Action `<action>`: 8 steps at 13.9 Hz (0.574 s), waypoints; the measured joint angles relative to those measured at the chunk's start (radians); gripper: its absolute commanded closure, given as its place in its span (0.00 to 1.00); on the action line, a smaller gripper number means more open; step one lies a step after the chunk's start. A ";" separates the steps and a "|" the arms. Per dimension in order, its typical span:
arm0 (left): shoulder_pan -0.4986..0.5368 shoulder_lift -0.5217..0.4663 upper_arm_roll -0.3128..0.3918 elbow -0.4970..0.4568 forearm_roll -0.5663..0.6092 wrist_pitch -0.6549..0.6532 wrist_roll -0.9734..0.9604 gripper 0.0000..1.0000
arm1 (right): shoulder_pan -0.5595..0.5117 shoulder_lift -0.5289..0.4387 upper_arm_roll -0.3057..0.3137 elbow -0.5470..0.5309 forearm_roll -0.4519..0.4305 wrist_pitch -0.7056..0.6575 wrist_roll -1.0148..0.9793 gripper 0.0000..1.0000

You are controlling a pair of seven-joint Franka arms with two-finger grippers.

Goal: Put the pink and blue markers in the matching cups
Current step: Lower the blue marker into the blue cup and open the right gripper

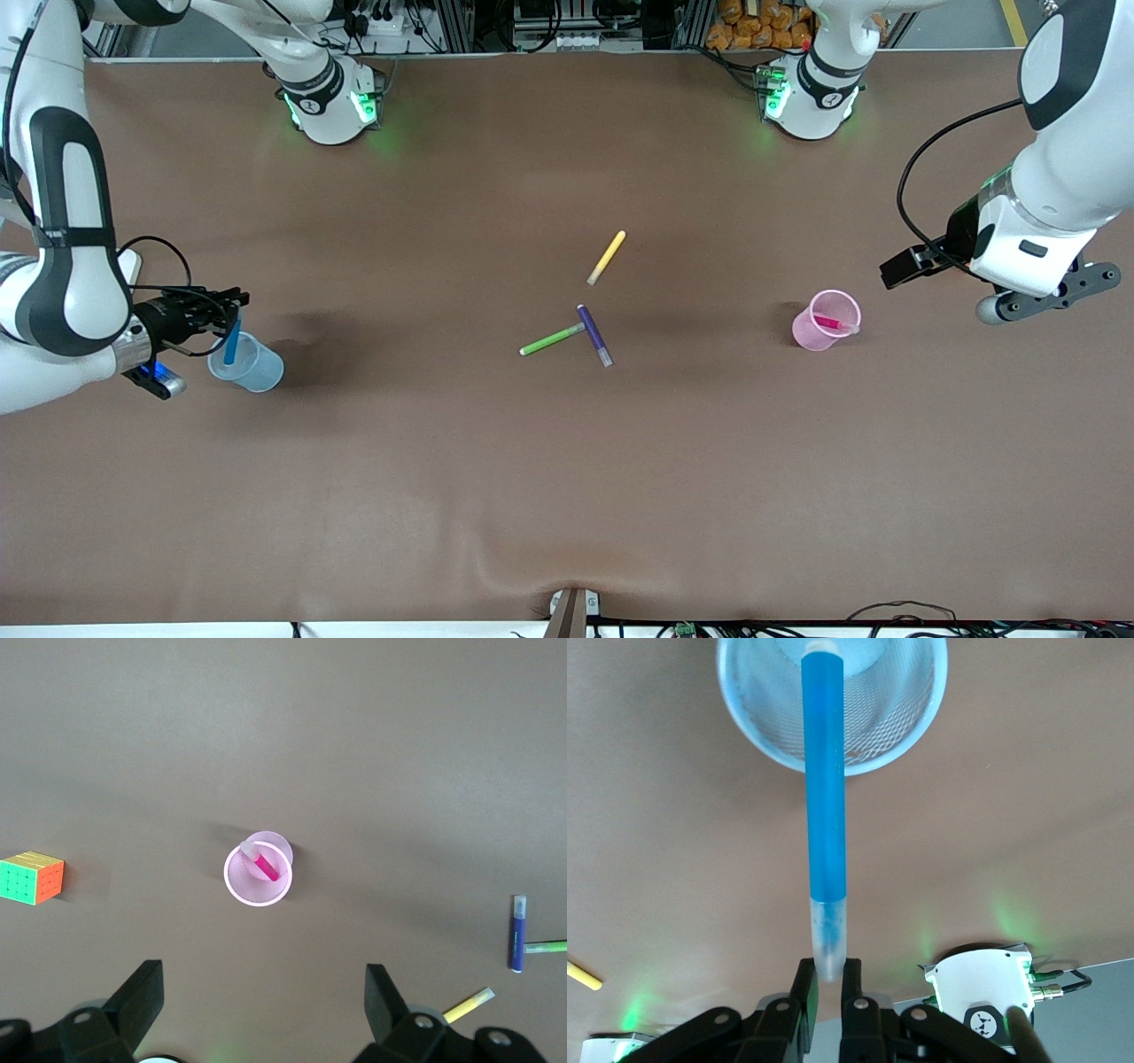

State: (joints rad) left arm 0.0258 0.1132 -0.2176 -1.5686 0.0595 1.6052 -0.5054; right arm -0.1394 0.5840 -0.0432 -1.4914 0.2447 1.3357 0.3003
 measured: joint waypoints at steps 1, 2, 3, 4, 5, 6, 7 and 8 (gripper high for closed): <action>0.000 0.000 0.000 0.000 0.000 0.000 0.000 0.00 | -0.002 0.007 0.000 0.000 0.002 0.000 -0.001 1.00; 0.000 0.000 0.000 -0.001 0.000 0.000 0.000 0.00 | -0.004 0.014 0.000 -0.001 0.004 0.000 -0.007 1.00; 0.000 0.000 0.000 -0.001 0.000 0.000 0.000 0.00 | -0.006 0.022 0.000 -0.001 0.006 0.000 -0.019 1.00; 0.000 0.000 0.000 -0.001 0.000 0.000 0.000 0.00 | -0.010 0.030 0.000 -0.001 0.006 0.000 -0.029 0.97; 0.000 0.000 0.000 -0.001 0.000 0.000 0.000 0.00 | -0.014 0.038 0.000 -0.001 0.007 0.000 -0.037 0.76; 0.000 0.000 0.000 -0.001 0.000 0.000 0.000 0.00 | -0.016 0.044 0.000 -0.001 0.007 0.001 -0.039 0.72; 0.000 0.000 0.000 -0.001 0.000 0.000 0.000 0.00 | -0.018 0.049 0.000 -0.001 0.012 0.001 -0.040 0.66; 0.000 -0.001 0.000 -0.001 0.000 0.000 0.000 0.00 | -0.022 0.054 0.000 -0.001 0.024 0.001 -0.041 0.55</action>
State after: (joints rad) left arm 0.0261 0.1120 -0.2176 -1.5694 0.0595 1.6052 -0.5054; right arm -0.1617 0.6376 -0.0431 -1.4924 0.2684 1.3370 0.2591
